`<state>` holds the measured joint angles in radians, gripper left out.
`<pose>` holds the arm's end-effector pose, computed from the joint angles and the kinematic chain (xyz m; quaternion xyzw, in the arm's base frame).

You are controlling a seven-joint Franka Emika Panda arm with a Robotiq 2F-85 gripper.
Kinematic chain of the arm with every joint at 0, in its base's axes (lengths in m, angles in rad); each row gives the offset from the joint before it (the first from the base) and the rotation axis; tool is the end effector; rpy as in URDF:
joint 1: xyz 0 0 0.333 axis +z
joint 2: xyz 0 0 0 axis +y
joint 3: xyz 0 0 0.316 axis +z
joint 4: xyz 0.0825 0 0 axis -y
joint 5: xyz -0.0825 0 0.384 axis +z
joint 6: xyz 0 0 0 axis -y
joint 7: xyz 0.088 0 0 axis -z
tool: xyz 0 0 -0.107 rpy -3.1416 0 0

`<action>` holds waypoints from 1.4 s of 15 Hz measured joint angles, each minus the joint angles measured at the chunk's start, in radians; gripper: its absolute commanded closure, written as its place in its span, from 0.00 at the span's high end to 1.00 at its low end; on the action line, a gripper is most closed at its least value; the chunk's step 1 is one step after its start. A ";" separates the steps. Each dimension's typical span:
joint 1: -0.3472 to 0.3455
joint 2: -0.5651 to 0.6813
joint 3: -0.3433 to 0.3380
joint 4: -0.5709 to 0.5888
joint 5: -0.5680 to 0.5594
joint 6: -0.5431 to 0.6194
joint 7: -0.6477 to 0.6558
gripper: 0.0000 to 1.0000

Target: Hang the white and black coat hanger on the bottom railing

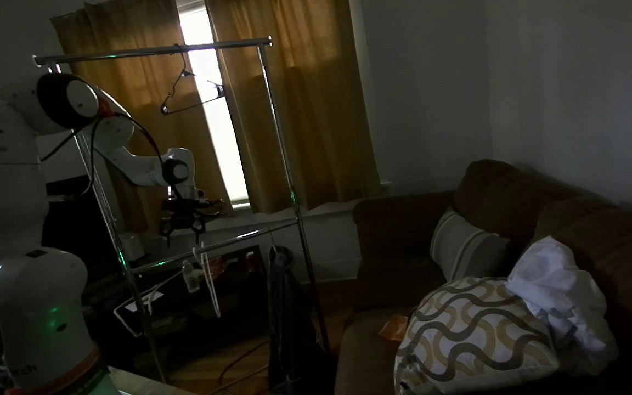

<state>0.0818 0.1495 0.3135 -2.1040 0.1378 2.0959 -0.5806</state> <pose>0.5049 0.2156 0.3400 -0.8955 -0.4314 0.0680 0.0864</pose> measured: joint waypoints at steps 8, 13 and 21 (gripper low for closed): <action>0.027 -0.248 -0.073 0.081 -0.054 -0.313 0.000 1.00; 0.044 -0.346 -0.100 0.153 -0.131 -0.432 0.000 1.00; 0.055 -0.393 -0.111 0.180 -0.157 -0.455 0.000 1.00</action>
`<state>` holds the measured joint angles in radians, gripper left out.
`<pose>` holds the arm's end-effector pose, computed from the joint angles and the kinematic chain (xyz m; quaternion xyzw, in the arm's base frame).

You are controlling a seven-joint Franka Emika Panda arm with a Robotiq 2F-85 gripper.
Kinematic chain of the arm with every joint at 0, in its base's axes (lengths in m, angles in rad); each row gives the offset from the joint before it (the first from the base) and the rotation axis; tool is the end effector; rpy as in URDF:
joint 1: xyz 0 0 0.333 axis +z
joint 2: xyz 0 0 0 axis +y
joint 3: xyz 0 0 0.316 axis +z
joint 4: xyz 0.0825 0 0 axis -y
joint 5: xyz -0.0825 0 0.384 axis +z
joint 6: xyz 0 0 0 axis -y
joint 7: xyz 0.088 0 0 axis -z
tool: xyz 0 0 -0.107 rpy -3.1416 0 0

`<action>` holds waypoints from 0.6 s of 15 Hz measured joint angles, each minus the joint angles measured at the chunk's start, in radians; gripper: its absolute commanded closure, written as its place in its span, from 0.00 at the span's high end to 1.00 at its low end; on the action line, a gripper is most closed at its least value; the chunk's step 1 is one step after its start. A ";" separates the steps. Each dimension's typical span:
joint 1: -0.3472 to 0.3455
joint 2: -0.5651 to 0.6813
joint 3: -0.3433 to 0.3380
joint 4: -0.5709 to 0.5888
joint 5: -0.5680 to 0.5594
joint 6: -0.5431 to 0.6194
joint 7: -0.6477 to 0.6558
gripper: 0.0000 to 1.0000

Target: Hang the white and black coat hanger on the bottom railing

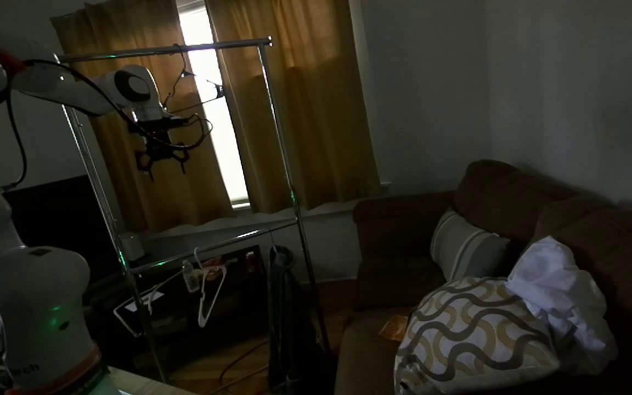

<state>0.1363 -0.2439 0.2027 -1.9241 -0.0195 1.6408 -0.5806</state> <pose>0.4496 0.1666 0.5868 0.8965 0.4411 -0.0261 0.0310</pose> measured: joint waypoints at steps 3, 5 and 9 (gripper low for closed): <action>0.002 0.001 -0.003 0.000 0.000 0.000 0.000 1.00; 0.003 -0.008 -0.019 0.008 -0.025 0.000 0.008 1.00; -0.007 -0.098 -0.097 0.060 -0.128 -0.109 -0.037 1.00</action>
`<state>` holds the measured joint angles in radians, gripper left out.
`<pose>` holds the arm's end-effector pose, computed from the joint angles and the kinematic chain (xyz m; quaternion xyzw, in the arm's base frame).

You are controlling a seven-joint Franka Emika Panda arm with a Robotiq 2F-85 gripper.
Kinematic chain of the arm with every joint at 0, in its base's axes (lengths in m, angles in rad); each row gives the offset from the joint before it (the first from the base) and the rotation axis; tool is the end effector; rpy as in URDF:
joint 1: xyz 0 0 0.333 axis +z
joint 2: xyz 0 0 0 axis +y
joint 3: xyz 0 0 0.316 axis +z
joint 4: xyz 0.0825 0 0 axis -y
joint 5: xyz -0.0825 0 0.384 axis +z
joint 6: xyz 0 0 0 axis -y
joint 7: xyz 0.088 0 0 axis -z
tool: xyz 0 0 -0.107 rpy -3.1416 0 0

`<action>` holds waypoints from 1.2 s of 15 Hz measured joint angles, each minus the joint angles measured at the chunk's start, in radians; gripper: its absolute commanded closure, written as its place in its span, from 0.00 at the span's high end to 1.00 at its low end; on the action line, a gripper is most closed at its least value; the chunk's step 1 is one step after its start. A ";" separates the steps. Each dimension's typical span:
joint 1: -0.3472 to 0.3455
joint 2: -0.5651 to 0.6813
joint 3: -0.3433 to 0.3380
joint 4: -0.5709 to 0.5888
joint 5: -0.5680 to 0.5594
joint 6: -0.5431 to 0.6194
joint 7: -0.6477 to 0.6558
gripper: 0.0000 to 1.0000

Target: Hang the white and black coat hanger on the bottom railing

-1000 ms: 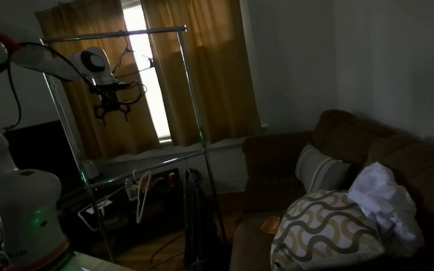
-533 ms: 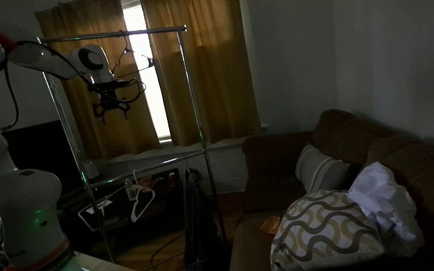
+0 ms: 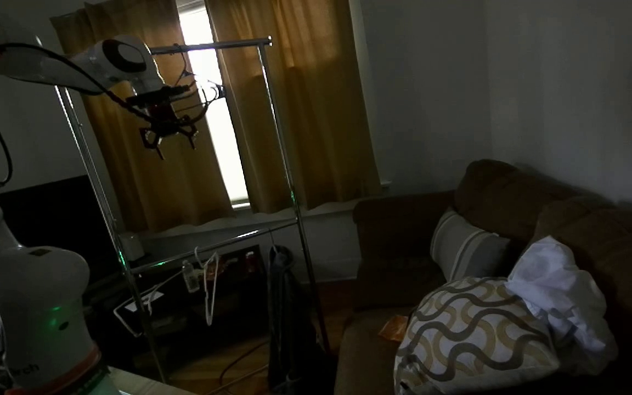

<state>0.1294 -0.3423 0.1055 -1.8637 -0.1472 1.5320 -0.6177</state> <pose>0.4303 0.0953 0.6544 0.9092 0.4062 -0.0132 0.0902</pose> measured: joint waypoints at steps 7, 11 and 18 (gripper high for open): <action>-0.010 -0.109 -0.095 0.166 -0.127 -0.062 -0.143 1.00; -0.011 -0.088 -0.125 0.245 -0.112 0.103 -0.160 1.00; -0.009 0.045 -0.139 0.336 0.112 0.420 -0.141 1.00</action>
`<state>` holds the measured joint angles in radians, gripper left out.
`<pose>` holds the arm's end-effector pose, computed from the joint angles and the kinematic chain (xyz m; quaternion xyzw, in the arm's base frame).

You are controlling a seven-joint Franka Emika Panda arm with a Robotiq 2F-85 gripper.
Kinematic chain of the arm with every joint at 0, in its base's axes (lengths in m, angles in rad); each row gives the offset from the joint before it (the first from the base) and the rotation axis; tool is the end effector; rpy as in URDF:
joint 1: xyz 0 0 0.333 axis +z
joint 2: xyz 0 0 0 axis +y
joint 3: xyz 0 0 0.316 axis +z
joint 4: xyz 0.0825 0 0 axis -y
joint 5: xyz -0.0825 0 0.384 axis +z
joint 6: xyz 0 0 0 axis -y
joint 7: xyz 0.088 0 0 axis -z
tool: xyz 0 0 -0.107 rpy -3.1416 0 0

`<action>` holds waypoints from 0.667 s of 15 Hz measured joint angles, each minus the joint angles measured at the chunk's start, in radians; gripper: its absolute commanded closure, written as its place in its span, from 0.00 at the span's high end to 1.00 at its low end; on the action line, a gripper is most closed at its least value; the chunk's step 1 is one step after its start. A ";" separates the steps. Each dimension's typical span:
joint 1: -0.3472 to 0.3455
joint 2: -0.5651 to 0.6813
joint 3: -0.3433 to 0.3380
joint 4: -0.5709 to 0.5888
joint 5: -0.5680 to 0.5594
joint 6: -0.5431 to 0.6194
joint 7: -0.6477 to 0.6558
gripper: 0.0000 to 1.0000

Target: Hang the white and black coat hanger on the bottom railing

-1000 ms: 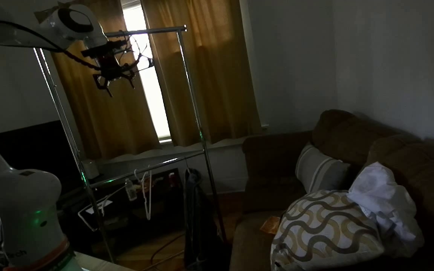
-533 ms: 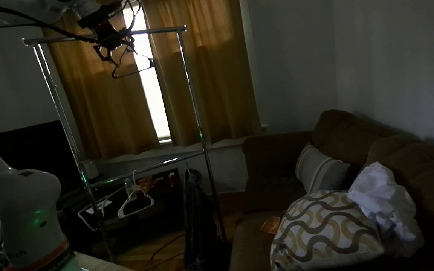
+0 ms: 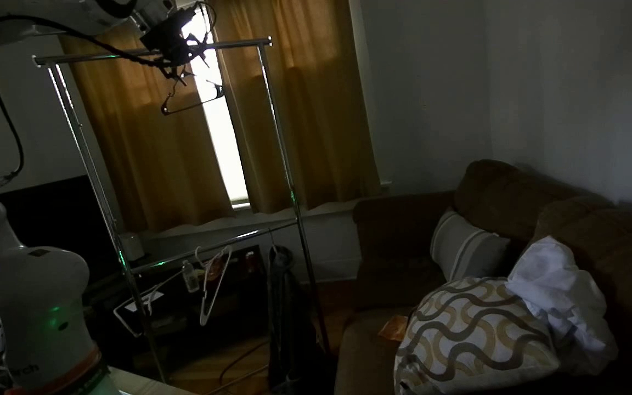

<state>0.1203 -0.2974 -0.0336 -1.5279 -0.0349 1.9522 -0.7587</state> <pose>0.4564 0.0330 0.8430 0.8535 0.3832 0.3291 0.1283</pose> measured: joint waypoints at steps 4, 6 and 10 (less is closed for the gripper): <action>0.001 0.095 -0.004 0.085 0.203 0.060 0.014 1.00; 0.001 0.144 -0.008 0.134 0.318 0.068 0.015 1.00; 0.001 0.240 -0.008 0.238 0.481 0.075 0.014 1.00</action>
<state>0.1216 -0.0571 -0.0419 -1.2897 0.4464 2.0276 -0.7447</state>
